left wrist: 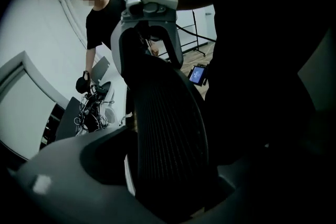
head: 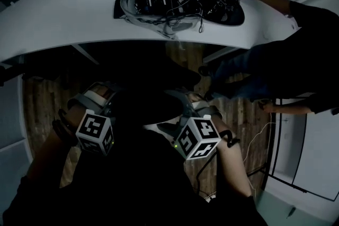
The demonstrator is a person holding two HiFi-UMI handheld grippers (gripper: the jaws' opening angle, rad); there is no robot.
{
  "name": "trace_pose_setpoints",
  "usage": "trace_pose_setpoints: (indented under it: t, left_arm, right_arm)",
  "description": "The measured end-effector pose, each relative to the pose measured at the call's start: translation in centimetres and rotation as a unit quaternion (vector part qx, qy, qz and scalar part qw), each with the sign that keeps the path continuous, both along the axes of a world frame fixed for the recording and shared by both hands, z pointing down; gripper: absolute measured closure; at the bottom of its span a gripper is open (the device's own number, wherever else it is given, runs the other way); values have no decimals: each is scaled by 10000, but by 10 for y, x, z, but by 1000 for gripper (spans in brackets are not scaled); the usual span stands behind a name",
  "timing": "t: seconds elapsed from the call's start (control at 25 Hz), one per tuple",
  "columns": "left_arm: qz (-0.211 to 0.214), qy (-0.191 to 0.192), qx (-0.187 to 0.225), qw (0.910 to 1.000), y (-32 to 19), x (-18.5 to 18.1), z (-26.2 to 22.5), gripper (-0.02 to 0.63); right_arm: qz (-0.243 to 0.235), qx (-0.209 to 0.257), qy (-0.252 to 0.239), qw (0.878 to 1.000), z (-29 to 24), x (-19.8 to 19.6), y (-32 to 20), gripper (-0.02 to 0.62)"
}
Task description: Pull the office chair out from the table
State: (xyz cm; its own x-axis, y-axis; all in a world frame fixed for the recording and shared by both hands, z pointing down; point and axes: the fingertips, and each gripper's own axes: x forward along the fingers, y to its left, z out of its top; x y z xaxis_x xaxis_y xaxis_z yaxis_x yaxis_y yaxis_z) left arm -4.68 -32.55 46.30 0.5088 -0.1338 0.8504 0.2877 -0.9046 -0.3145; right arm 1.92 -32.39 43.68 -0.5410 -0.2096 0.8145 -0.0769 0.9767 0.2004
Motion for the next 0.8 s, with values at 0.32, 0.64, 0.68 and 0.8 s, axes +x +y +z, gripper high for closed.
trace_pose_setpoints:
  t: [0.32, 0.64, 0.68, 0.8]
  left_arm:
    - [-2, -121, 103, 9999, 3, 6, 9, 247]
    - [-43, -43, 184, 9998, 5, 22, 7, 295]
    - [-57, -37, 169, 9998, 5, 23, 7, 296]
    - [-74, -27, 220, 9997, 4, 25, 7, 296]
  right_arm:
    - [-687, 779, 1691, 9801, 64, 10, -5, 164]
    - [-882, 1096, 1763, 9742, 65, 26, -11, 262]
    - [-899, 1080, 1759, 9743, 65, 27, -12, 264]
    - [-938, 1067, 1735, 9745, 65, 28, -11, 267]
